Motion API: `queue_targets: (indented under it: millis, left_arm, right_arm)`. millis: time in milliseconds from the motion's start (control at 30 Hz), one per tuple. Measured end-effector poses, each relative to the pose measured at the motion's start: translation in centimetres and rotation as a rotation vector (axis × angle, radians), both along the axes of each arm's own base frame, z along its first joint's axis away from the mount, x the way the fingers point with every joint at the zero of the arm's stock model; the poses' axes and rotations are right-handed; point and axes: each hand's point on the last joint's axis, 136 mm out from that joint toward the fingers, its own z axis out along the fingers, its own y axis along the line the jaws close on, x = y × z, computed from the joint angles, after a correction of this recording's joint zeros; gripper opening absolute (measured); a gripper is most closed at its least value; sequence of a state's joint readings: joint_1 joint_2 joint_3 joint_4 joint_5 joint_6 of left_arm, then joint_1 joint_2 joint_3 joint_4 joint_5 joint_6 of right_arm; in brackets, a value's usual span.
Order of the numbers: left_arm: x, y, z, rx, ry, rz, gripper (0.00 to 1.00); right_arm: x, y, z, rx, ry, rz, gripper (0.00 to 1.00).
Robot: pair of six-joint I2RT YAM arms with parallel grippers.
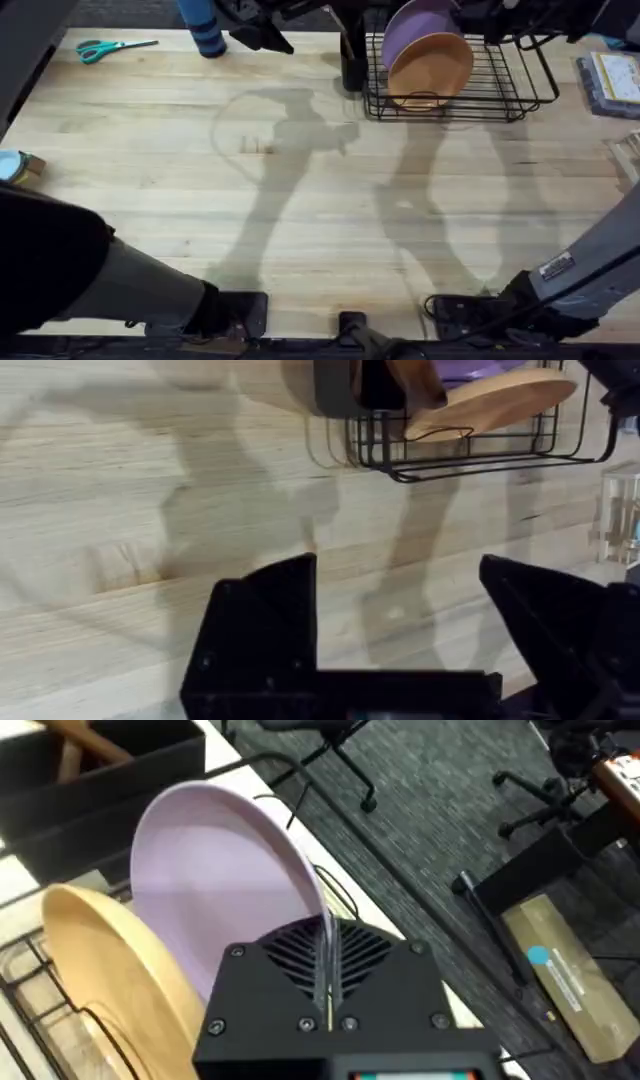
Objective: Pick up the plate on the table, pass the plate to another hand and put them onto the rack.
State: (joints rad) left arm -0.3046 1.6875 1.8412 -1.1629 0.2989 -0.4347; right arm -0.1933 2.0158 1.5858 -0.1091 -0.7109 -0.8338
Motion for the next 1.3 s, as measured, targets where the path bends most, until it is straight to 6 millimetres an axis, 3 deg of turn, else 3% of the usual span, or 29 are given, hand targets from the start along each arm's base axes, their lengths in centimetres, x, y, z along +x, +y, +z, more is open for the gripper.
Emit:
queue_targets:
  millis: [500, 800, 1300]
  left_arm:
    - [0.0, 0.0, 0.0, 0.000, 0.000, 0.000, 0.994]
    - [0.0, 0.0, 0.0, 0.000, -0.001, 0.000, 0.994]
    - [0.1, 0.0, 0.0, -0.001, -0.003, 0.000, 0.993]
  right_arm:
    - [-0.2, -1.6, -1.5, -0.087, 0.023, -0.029, 0.031]
    - [0.7, -2.4, -0.4, -0.113, -0.055, -0.046, 0.031]
    - [0.2, -2.1, 0.3, -0.114, -0.065, -0.017, 0.031]
